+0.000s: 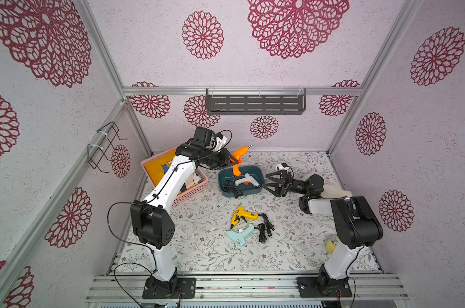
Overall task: Put the hot melt glue gun into the storage box
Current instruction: Pick up the hot melt adhesive gun from the center of the board, then place the hot melt adhesive gun in the storage box.
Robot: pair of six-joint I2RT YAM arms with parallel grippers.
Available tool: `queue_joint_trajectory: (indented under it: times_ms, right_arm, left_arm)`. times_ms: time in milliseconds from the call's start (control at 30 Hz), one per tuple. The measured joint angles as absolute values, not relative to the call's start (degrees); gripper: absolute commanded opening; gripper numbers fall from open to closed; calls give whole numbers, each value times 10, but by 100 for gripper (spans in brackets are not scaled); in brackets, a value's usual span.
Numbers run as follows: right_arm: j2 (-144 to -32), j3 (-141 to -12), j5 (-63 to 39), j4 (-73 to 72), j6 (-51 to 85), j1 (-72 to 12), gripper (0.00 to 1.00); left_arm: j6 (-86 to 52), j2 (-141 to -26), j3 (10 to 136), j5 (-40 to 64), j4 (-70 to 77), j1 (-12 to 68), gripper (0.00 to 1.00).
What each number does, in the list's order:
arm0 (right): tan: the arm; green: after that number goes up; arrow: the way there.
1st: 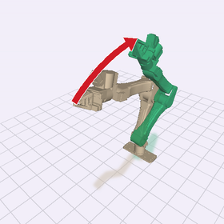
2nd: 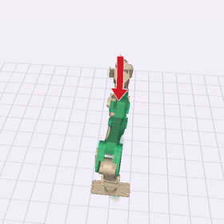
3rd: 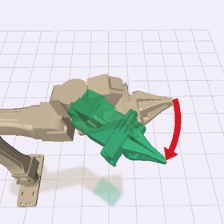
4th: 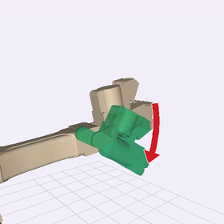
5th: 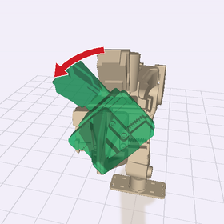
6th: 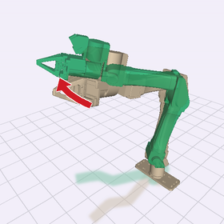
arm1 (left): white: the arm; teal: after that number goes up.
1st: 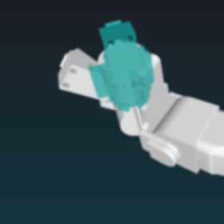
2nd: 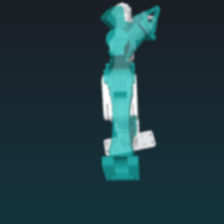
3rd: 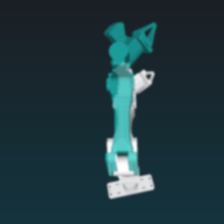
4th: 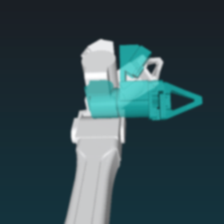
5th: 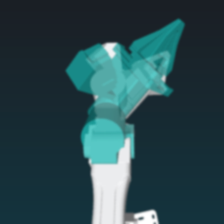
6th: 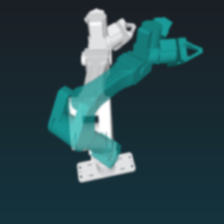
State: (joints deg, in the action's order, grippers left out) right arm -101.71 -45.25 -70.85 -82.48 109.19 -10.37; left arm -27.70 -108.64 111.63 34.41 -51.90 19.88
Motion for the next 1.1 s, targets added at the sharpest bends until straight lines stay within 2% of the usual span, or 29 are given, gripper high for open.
queue_joint_trajectory:
  times_ms: [300, 500, 800, 1100]
  right_arm:
    - [-996, -434, -708, -792, 1059, -93, 71]
    - [-991, -417, -709, -779, 1047, -92, 71]
    - [-983, -404, -709, -769, 1044, -92, 69]
    - [-982, -404, -707, -769, 1045, -92, 69]
  left_arm:
    - [-162, -1201, 1220, 232, -639, 220, 3]
    - [-97, -1258, 1297, 175, -664, 223, 3]
    - [-25, -1271, 1380, 112, -662, 233, 4]
    - [63, -1274, 1363, 38, -642, 279, 2]
